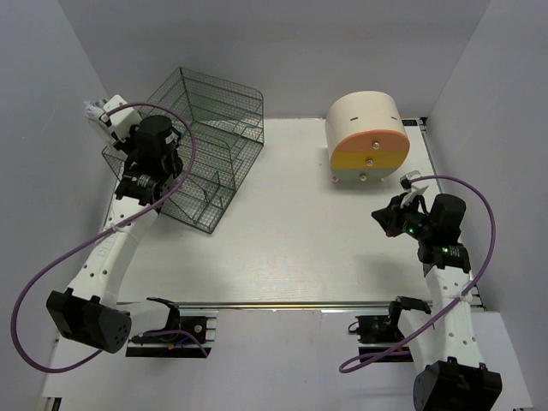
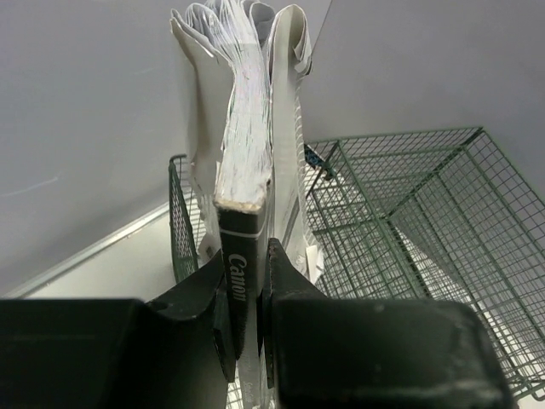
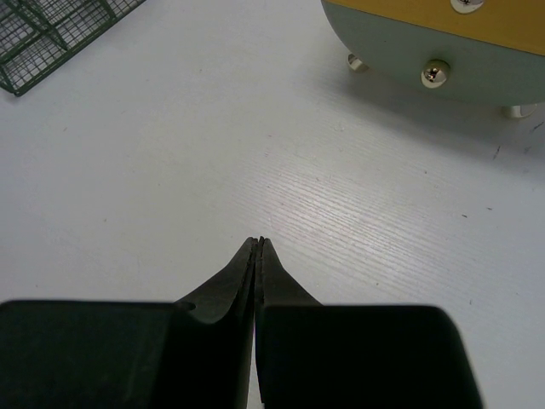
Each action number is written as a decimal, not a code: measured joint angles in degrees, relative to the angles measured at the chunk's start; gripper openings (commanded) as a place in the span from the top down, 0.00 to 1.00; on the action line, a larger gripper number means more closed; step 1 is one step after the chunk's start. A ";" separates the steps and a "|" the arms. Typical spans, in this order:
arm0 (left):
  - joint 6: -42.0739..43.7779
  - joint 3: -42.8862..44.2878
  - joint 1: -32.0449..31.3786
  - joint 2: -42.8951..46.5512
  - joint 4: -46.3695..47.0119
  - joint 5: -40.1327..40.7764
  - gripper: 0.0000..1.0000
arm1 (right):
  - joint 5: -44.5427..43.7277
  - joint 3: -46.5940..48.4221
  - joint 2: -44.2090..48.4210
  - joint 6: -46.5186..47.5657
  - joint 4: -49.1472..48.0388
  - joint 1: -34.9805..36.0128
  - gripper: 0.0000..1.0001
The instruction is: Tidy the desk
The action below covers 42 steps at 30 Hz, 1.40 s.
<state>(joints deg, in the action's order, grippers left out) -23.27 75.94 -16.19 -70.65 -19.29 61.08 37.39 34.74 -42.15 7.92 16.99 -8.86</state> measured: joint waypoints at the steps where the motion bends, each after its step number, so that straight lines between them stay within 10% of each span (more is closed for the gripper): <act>1: -0.90 -0.59 0.00 0.00 -0.09 0.00 1.00 | 0.00 0.00 0.00 0.00 0.00 0.00 1.00; 26: -7.28 -11.93 0.00 -4.13 5.88 -1.07 1.00 | -0.70 0.00 -0.20 0.13 0.02 0.26 1.00; 42: 12.24 -1.09 0.00 3.52 17.68 2.12 1.00 | -1.05 0.00 -0.31 0.20 0.02 0.63 1.00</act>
<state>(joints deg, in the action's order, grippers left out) -11.03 74.85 -16.19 -67.13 -1.61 63.20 36.34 34.74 -42.46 8.12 17.02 -8.23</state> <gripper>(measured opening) 0.229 0.019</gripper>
